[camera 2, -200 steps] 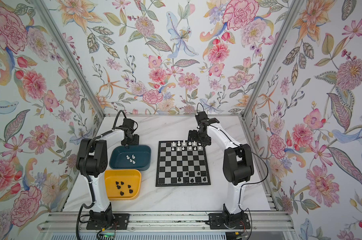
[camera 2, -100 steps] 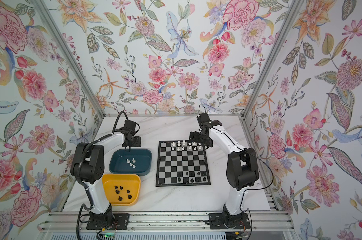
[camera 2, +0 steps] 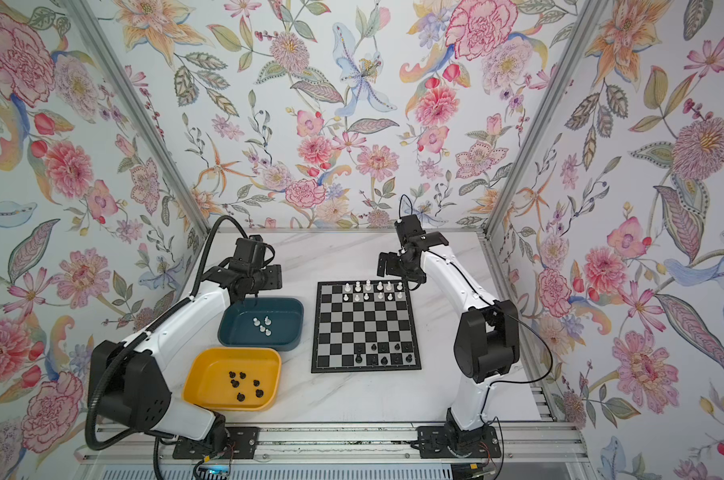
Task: Set up the chess pieces on the board
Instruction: 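Lower the left gripper over the white pieces in the teal tub, then descend the open left gripper onto a white pawn while the right hovers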
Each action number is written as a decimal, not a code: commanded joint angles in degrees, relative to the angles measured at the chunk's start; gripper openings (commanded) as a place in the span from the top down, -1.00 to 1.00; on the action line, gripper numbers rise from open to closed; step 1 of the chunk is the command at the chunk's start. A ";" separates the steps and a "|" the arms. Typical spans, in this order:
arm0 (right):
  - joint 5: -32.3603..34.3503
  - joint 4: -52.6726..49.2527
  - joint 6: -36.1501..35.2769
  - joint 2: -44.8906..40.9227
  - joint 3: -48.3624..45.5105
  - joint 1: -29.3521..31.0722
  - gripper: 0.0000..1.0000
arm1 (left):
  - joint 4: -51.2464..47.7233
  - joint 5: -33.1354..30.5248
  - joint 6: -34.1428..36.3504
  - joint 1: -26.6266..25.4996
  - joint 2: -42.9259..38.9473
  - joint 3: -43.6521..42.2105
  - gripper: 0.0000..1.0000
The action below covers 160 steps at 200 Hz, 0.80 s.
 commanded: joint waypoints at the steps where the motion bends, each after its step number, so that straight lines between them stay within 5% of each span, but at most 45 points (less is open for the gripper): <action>1: 0.05 -2.96 -2.22 -1.57 3.10 0.77 -0.98 | -3.03 0.30 -4.85 -1.27 -5.12 -6.91 -0.46; 69: -8.49 -7.41 -4.94 -0.24 6.29 3.83 -0.98 | -2.02 2.15 -7.38 -2.22 -8.31 -15.17 -0.40; 108: -20.19 -8.57 -10.58 -3.81 4.18 6.91 -0.98 | -1.35 2.12 -6.88 -2.49 -6.46 -14.66 -0.41; 160: -15.14 -5.70 -12.73 -10.63 -2.41 10.96 -0.98 | -1.01 1.73 -4.11 -2.42 -3.13 -12.82 -0.40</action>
